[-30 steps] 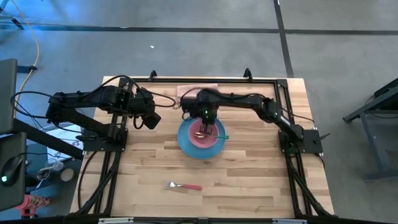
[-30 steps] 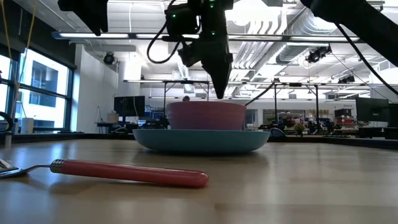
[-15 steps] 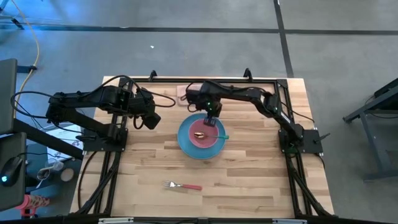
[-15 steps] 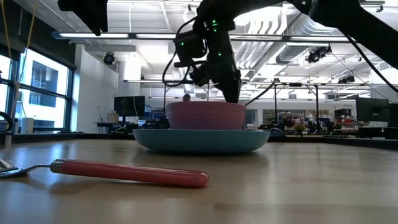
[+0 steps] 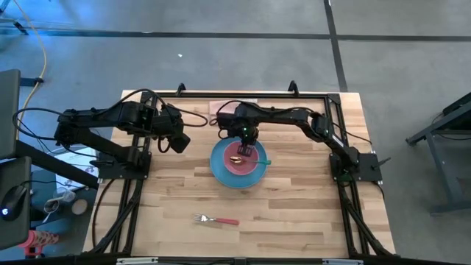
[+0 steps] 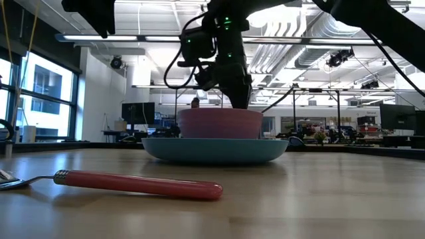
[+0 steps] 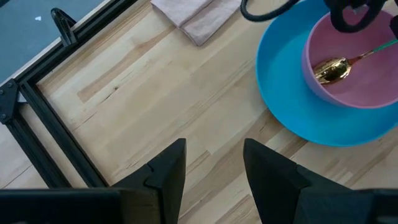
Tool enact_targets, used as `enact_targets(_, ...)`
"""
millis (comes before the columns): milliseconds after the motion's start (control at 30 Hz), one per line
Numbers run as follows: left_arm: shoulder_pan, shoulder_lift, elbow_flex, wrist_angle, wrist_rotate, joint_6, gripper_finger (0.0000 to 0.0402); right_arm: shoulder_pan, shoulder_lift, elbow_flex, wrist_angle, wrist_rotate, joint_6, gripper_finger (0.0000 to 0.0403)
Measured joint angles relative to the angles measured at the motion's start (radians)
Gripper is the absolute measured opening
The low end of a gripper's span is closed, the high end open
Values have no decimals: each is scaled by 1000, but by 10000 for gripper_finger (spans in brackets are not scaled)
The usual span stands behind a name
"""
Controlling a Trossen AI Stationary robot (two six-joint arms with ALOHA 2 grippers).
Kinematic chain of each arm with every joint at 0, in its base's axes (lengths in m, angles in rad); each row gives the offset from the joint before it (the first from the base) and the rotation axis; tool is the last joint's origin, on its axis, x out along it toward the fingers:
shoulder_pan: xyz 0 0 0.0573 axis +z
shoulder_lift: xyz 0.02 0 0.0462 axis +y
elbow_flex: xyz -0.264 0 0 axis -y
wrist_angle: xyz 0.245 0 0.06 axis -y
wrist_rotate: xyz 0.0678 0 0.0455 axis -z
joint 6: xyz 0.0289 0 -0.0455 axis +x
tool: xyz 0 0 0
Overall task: Set table place
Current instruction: Put the fork on the right of the plate
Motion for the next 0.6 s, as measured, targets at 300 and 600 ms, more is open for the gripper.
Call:
enact_targets(300, 0, 0, 0, -3, 0, 17, 152, 0, -25, 23, -48, 41, 8, 0)
enact_targets(600, -76, 3, -48, 180, 56, 149, 152, -35, -246, 42, -91, 110, 78, 0)
